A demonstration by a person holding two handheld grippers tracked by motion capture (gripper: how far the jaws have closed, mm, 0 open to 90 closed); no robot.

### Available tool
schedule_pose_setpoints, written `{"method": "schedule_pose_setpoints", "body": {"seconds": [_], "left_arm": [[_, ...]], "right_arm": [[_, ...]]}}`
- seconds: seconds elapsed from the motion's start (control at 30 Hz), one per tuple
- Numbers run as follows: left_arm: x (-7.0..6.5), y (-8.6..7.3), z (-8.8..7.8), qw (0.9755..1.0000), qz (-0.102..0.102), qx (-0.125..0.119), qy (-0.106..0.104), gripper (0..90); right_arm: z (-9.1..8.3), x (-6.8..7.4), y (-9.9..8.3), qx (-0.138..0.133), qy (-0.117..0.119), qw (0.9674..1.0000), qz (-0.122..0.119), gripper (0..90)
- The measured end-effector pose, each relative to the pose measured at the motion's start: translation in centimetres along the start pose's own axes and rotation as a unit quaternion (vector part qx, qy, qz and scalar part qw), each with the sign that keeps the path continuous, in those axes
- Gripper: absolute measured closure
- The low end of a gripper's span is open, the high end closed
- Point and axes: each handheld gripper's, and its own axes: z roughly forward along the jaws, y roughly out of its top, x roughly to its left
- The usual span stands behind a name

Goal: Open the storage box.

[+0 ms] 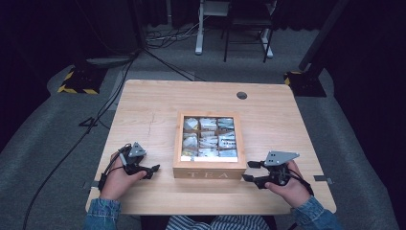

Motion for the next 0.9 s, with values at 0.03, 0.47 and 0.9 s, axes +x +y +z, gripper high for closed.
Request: {"method": "schedule_pose_setpoints", "body": {"seconds": [0.03,0.47,0.9], "left_arm": [[0.0,0.0,0.0,1.0000,0.000,0.000,0.000,13.9],[0.0,0.0,0.0,1.0000,0.000,0.001,0.000,13.9],[0.0,0.0,0.0,1.0000,-0.001,0.002,0.000,13.9]], "right_arm": [[0.0,0.0,0.0,0.000,0.000,1.0000,0.000,46.1],[0.3,0.1,0.3,-0.013,-0.014,0.9998,0.003,58.1],[-0.4,0.6,1.3,-0.022,-0.046,0.9984,-0.024,50.3]]}}
